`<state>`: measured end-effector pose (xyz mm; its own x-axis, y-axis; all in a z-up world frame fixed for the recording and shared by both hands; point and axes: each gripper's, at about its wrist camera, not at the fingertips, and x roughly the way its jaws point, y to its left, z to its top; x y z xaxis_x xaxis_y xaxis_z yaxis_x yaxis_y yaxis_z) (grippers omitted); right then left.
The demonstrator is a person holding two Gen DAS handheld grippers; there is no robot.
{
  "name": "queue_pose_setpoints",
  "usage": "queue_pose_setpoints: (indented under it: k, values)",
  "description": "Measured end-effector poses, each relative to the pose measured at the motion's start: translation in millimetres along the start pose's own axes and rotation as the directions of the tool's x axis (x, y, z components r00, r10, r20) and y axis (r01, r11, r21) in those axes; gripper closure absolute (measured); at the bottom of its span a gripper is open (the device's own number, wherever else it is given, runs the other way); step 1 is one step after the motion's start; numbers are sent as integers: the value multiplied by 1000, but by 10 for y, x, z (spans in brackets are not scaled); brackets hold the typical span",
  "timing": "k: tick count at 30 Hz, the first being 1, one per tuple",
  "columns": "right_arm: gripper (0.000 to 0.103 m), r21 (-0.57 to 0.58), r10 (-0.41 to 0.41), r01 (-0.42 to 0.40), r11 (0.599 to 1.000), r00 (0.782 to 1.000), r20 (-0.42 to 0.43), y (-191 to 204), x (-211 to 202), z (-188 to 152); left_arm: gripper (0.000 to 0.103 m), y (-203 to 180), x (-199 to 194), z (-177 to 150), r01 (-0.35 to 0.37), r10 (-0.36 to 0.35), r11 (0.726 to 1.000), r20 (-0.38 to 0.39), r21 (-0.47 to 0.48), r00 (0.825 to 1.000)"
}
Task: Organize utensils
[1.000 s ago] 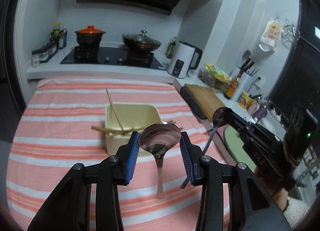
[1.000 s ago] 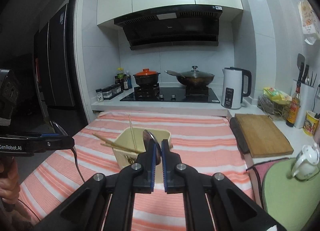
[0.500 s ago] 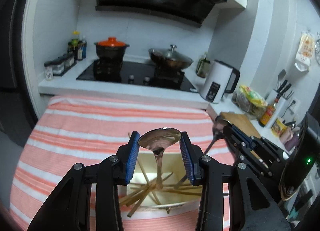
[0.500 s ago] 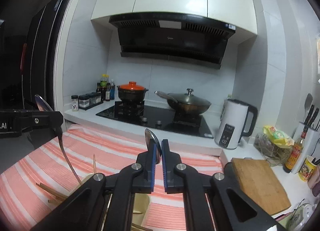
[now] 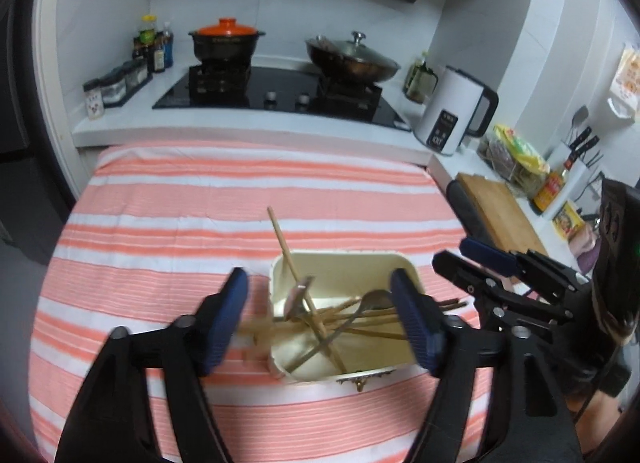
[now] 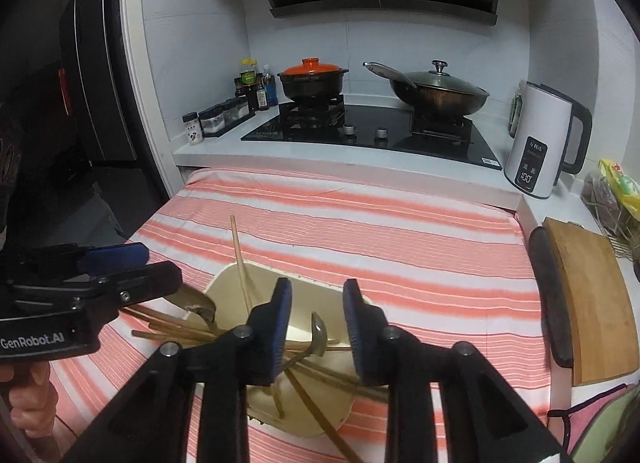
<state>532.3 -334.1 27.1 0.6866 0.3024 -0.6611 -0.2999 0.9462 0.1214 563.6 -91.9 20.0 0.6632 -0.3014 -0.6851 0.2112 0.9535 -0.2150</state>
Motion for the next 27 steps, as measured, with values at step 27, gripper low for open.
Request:
queue_pose_setpoints:
  k: [27]
  values:
    - [17, 72, 37, -37, 997, 999, -2, 504, -2085, -1045, 0, -251, -1731, -1471, -243, 243, 970, 7, -32, 970]
